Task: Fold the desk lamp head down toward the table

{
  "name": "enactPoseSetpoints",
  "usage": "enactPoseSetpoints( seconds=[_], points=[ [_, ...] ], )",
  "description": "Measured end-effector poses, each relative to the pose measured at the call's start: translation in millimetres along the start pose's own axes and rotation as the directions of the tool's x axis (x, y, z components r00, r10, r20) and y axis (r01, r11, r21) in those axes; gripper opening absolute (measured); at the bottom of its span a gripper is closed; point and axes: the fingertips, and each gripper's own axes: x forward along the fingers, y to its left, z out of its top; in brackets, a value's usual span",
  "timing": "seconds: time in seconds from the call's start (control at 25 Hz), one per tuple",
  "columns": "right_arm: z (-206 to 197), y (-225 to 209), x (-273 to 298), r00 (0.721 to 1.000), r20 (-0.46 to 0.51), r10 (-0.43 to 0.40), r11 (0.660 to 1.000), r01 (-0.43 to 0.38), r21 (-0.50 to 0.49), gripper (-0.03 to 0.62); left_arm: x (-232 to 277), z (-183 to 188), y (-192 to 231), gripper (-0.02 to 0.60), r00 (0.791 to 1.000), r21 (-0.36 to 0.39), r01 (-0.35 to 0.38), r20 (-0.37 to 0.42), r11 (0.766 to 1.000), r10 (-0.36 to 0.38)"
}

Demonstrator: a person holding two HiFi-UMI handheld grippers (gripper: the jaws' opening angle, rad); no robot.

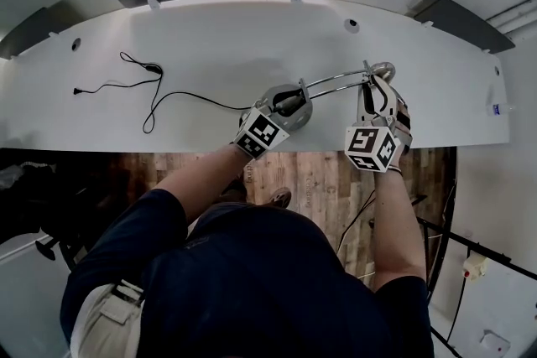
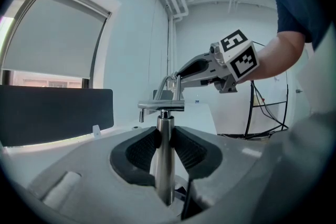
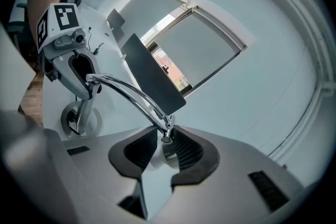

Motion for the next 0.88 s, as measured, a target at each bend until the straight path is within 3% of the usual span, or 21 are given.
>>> enactPoseSetpoints(
  seconds=[0.52, 0.68, 0.8, 0.88],
  points=[
    [-50.8, 55.5, 35.2, 0.988, -0.057, 0.146, 0.966, -0.13, 0.221, 0.089, 1.0, 1.2, -0.7, 0.109, 1.0, -0.015, -0.016, -0.016, 1.0, 0.016],
    [-58.3, 76.7, 46.1, 0.972, -0.064, 0.227, 0.939, -0.201, 0.28, 0.089, 0.2, -0.3, 0.4, 0.109, 0.999, -0.01, -0.021, -0.025, 1.0, 0.02],
    [-62.3, 84.2, 51.3, 0.968, -0.057, 0.243, 0.921, -0.211, 0.328, 0.087, -0.3, 1.3, -1.7, 0.109, 0.999, -0.031, -0.02, -0.033, 0.999, 0.019],
    [-63.5, 92.3, 54.0, 0.962, -0.051, 0.267, 0.905, -0.232, 0.356, 0.084, 0.0, -0.1, 0.2, 0.109, 0.999, -0.003, -0.023, -0.033, 1.0, 0.023]
  ],
)
